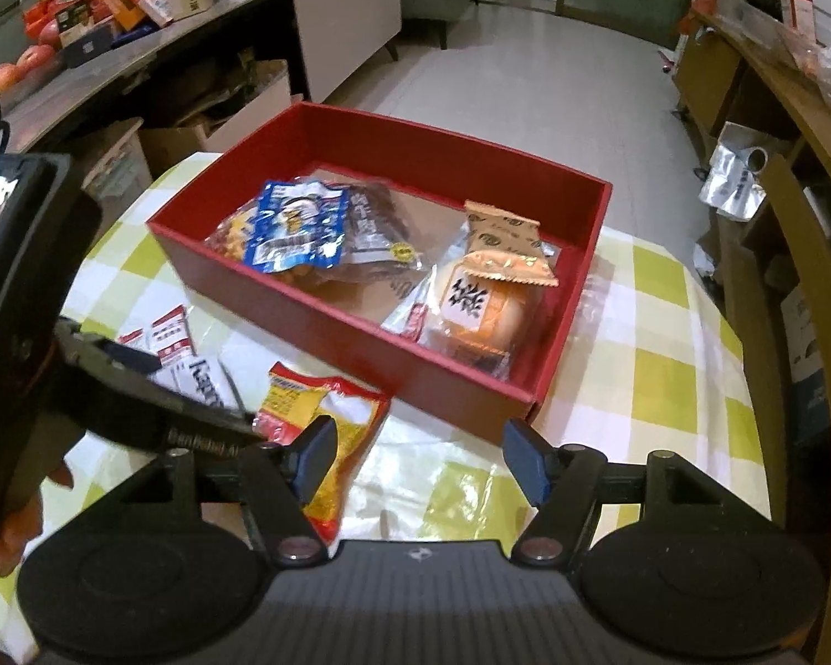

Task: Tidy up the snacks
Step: 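Move both tools back to the remaining snacks on the tablecloth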

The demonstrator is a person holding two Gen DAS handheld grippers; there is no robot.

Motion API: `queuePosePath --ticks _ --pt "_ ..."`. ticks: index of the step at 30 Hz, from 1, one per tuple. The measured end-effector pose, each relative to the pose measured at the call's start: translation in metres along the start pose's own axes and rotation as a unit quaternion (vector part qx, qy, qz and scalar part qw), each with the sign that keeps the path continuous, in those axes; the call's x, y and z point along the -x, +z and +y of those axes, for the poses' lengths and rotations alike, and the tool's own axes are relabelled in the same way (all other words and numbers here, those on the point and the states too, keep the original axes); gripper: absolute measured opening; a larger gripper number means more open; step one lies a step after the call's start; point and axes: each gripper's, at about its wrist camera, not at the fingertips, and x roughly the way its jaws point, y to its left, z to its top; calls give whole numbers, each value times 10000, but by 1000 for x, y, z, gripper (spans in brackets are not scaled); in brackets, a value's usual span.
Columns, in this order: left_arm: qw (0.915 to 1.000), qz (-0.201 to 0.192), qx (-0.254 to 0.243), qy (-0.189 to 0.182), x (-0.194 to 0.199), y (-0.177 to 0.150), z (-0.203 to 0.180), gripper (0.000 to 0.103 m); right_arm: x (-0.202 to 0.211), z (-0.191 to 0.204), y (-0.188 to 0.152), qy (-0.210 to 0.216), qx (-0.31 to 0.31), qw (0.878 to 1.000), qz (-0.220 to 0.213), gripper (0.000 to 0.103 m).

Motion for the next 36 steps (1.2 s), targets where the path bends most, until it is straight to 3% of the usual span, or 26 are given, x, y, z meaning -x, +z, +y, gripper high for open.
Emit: queuePosePath --ticks 9,18,25,27,30,36 --pt "9989 377 -245 -153 16 -60 -7 93 10 1 -15 193 -161 9996 139 73" --pt "9984 255 -496 -53 30 -101 -24 98 7 15 -20 306 -29 9992 268 74" --pt "9947 340 -961 -99 24 -104 -39 100 -5 16 -22 294 26 9986 448 77" --pt "9926 318 -1167 -88 26 -111 -47 97 -7 15 -21 291 6 9985 464 77" --pt "9916 279 -1261 35 27 -118 -53 86 -10 16 -20 314 -5 9983 492 77" --pt "9956 278 -890 -44 35 -129 -39 77 -15 17 -19 287 -27 9980 556 78"
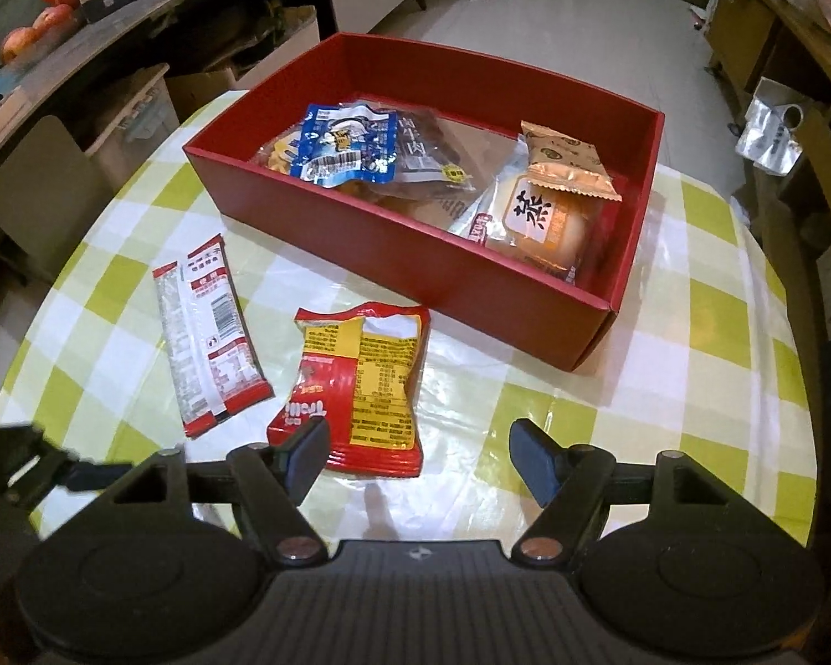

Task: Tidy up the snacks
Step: 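Move both tools back to the remaining snacks on the tablecloth, then grasp the red-yellow Trolli pack with the right tool while the left tool grasps the white Kaprons pack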

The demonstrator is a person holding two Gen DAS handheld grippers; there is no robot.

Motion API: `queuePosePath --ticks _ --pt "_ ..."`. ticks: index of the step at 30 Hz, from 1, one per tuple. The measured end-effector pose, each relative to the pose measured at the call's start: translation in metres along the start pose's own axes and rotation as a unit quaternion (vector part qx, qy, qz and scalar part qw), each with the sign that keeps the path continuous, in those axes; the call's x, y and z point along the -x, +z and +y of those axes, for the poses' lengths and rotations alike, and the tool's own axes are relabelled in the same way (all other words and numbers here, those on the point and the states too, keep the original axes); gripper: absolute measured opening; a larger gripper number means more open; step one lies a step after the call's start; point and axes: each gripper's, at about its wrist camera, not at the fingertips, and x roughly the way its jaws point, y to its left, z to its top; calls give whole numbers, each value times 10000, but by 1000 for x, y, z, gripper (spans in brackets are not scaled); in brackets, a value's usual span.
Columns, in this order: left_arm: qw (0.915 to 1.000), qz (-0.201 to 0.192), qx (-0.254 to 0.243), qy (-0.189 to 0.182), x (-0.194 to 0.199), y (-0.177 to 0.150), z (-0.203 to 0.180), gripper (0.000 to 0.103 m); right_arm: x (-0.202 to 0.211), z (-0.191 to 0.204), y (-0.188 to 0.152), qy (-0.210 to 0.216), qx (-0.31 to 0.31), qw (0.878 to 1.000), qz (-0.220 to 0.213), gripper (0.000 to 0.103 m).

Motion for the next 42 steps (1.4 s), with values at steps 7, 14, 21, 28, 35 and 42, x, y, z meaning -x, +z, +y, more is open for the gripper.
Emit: queuePosePath --ticks 7,14,21,28,35,42 --pt "9987 -173 364 -317 15 -13 8 68 -14 2 9 75 -226 9997 54 78" --pt "9997 -10 61 -250 1 -4 4 83 -36 20 18 67 -34 9998 176 83" --pt "9995 248 89 -187 -16 -4 9 98 -59 31 19 222 46 9987 462 90" --pt "9996 162 39 -206 -12 -16 18 95 -66 35 16 184 107 9988 440 103" --pt "9994 167 106 -288 -13 -28 36 96 -70 45 10 54 411 9980 471 103" --pt "9985 142 248 -469 -10 -31 57 96 -66 33 13 230 219 9987 406 103"
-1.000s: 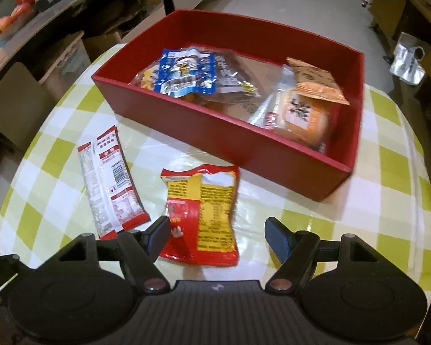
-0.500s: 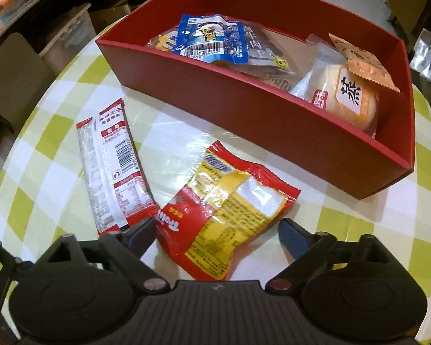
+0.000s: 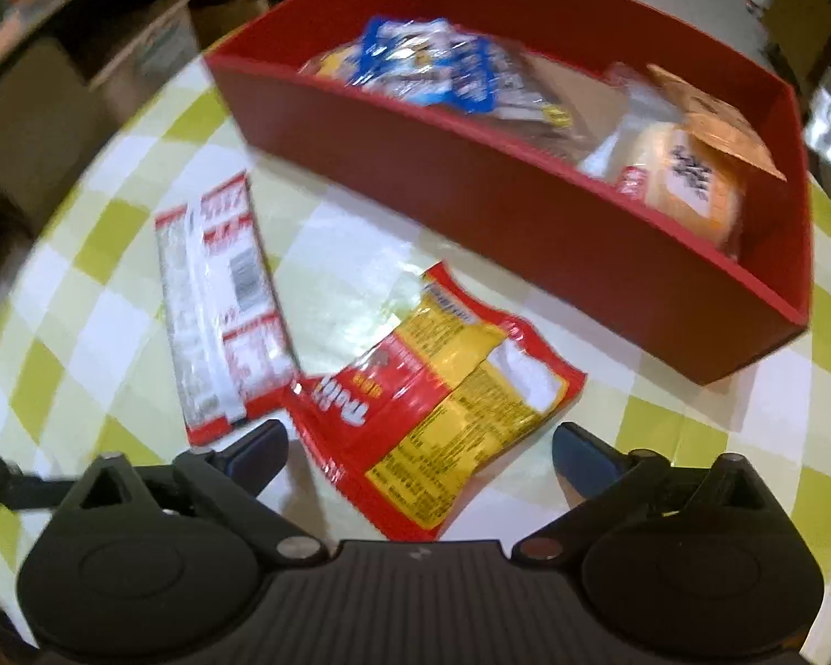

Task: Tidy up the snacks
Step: 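Grasp the red-yellow Trolli pack with the right tool while the left tool grasps the white Kaprons pack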

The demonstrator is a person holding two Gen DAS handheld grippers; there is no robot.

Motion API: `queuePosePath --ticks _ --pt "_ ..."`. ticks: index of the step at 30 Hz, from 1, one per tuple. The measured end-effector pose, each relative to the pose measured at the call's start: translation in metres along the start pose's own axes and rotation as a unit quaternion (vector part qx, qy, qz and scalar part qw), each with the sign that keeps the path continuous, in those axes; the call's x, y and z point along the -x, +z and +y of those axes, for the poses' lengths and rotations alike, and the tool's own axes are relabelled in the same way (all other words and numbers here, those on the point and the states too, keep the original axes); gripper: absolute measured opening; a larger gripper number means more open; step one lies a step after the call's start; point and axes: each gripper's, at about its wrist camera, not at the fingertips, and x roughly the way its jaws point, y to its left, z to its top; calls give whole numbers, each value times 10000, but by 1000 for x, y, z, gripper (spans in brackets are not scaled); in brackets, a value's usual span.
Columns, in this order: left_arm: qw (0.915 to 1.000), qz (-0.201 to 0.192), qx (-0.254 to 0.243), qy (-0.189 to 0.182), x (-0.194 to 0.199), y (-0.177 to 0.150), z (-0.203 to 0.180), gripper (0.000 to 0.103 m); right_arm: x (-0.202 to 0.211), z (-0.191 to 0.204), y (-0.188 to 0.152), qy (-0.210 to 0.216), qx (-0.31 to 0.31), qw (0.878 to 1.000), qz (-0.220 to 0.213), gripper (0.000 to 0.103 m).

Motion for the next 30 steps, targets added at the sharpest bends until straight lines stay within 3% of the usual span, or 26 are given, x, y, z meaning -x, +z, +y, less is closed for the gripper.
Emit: queuePosePath --ticks 2,6,12,18,20,30 --pt "10000 2 63 5 0 0 5 96 4 -4 2 -189 -12 9998 -54 83" --pt "9998 -25 200 -14 3 8 11 96 9 -10 1 -184 23 9998 -71 74" --pt "9992 -20 -295 277 -4 13 -7 97 15 -12 -3 -177 120 9998 -44 66" --pt "9991 -36 -307 279 5 13 -14 80 31 -15 -5 4 -16 9998 -191 53" --pt "9993 -35 -241 295 8 13 -14 77 38 -16 -8 41 -75 9996 -257 41" --pt "9995 -121 263 88 5 26 4 73 37 -20 -18 70 -229 9996 -140 39"
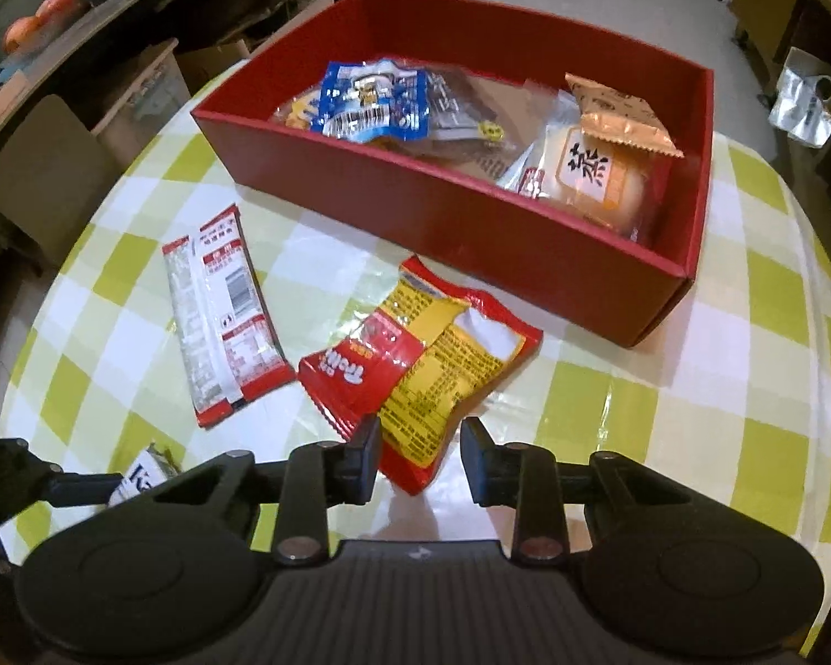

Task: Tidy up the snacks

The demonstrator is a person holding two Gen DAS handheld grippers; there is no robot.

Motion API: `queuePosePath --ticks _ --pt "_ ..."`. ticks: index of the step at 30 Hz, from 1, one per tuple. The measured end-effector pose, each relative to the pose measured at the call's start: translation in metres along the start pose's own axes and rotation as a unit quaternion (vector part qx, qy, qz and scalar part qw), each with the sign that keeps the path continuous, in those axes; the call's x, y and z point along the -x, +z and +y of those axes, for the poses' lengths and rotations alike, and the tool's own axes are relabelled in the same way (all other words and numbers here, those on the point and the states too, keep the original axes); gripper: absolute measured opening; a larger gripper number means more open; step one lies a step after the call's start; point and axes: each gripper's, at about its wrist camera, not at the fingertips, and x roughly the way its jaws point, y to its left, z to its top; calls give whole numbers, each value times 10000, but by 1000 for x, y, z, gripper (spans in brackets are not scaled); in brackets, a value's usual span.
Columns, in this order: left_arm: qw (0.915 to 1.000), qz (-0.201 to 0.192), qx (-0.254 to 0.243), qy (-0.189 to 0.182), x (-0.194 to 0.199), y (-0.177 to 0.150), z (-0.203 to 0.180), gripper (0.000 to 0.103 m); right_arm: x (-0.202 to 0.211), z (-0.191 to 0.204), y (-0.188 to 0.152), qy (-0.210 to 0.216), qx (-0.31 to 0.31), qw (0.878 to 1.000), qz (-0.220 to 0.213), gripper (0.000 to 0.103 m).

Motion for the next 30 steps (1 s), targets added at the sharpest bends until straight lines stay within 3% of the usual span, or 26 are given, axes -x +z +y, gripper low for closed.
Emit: queuePosePath --ticks 6,12,17,22,25,30 --pt "9997 -204 137 -39 12 10 0 72 7 -4 5 41 -122 9998 -141 39" --pt "9994 -179 280 -129 11 15 7 72 5 -17 12 274 -839 9960 -117 40" --pt "9988 -220 361 -245 13 15 8 72 -6 -10 20 410 -1340 9901 -57 74" --pt "9986 -200 353 -348 13 14 8 73 -28 -2 22 260 -1287 9913 8 77" --pt "9988 -164 309 -348 11 14 7 73 -30 6 27 -12 -849 9963 -147 70" --pt "9989 -165 250 -366 11 15 8 73 -26 7 28 60 -441 9990 -96 64"
